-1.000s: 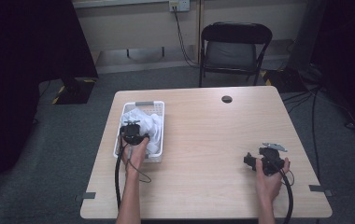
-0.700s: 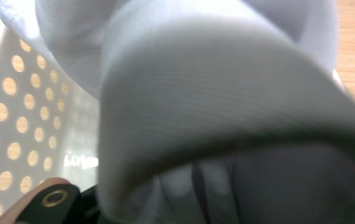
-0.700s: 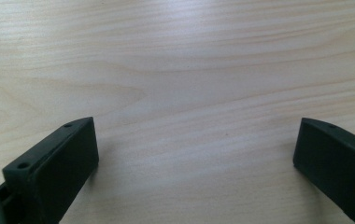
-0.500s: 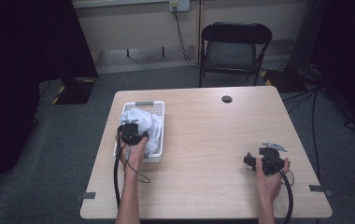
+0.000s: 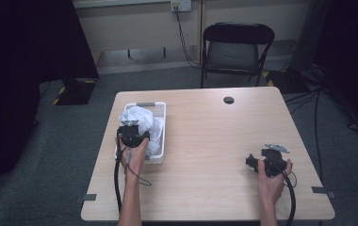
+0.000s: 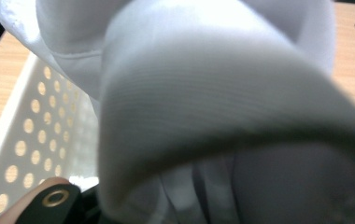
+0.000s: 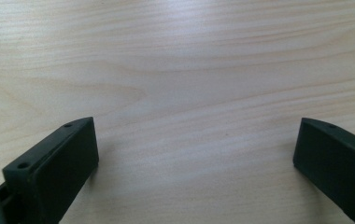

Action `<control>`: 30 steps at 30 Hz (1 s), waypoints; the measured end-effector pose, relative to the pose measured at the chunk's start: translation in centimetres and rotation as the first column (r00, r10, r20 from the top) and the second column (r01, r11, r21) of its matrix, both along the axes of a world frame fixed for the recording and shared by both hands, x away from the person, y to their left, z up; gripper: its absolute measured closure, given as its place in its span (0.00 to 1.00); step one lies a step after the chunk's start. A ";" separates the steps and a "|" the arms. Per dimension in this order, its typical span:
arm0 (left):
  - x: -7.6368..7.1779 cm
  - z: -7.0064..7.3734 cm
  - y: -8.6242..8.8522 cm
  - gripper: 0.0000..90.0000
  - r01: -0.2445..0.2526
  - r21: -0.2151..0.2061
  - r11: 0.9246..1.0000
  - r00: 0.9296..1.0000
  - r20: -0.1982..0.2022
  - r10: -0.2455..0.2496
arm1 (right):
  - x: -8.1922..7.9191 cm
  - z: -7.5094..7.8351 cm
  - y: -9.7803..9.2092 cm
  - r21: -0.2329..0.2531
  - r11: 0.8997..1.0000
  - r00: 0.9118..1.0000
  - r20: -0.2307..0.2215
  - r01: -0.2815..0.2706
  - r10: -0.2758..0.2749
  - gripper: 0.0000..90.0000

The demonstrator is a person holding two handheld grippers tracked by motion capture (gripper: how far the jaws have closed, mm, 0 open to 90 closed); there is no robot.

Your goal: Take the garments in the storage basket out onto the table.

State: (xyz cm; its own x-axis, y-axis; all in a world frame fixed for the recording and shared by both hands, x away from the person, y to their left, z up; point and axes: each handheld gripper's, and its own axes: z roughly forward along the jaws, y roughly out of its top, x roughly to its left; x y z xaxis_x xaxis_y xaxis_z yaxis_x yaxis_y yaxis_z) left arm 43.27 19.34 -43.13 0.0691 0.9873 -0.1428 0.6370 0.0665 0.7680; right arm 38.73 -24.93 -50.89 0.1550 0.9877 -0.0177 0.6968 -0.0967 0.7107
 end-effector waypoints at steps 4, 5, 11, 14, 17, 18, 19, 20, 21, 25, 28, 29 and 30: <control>-0.3 0.4 0.2 0.75 -0.010 -0.021 1.000 1.000 0.009 0.010 | 0.0 0.0 0.0 0.000 1.000 1.000 0.000 0.000 0.000 0.00; -0.4 0.4 0.2 0.75 -0.009 -0.023 1.000 1.000 0.015 0.010 | 0.0 0.0 0.0 0.000 1.000 1.000 0.000 0.000 0.000 0.00; -0.9 1.0 0.4 0.75 -0.013 -0.041 0.999 0.999 0.048 0.015 | 0.0 0.0 0.0 0.000 1.000 1.000 0.000 0.000 0.000 0.00; -1.1 1.2 0.5 0.75 -0.012 -0.047 0.999 0.998 0.061 0.015 | 0.0 0.0 0.0 0.000 1.000 1.000 0.000 0.000 0.000 0.00; -1.3 1.4 0.7 0.74 -0.009 -0.058 0.998 0.997 0.077 0.013 | 0.0 0.0 0.0 0.000 1.000 1.000 0.000 0.000 0.000 0.00; -1.4 1.5 0.7 0.74 -0.011 -0.060 0.998 0.996 0.082 0.016 | 0.0 0.0 0.0 0.000 1.000 1.000 0.000 0.000 0.000 0.00; -1.5 1.5 0.8 0.74 -0.011 -0.060 0.998 0.996 0.084 0.016 | 0.0 0.0 0.0 0.000 1.000 1.000 0.000 0.000 0.000 0.00; -1.5 1.6 0.8 0.74 -0.011 -0.064 0.998 0.996 0.089 0.017 | 0.0 0.0 0.0 0.000 1.000 1.000 0.000 0.000 0.000 0.00; -1.6 1.7 0.9 0.74 -0.009 -0.067 0.998 0.996 0.092 0.016 | 0.0 0.0 0.0 0.000 1.000 1.000 0.000 0.000 0.000 0.00; -1.8 1.9 1.0 0.74 -0.008 -0.073 0.997 0.994 0.104 0.016 | 0.0 0.0 0.0 0.000 1.000 1.000 0.000 0.000 0.000 0.00; -1.9 2.0 1.0 0.74 -0.006 -0.076 0.997 0.994 0.104 0.014 | 0.0 0.0 0.0 0.000 1.000 1.000 0.000 0.000 0.000 0.00; -1.9 2.1 1.1 0.75 -0.004 -0.077 0.997 0.994 0.106 0.012 | 0.0 0.0 0.0 0.000 1.000 1.000 0.000 0.000 0.000 0.00; -1.9 2.1 1.1 0.75 -0.004 -0.077 0.997 0.994 0.106 0.012 | 0.0 0.0 0.0 0.000 1.000 1.000 0.000 0.000 0.000 0.00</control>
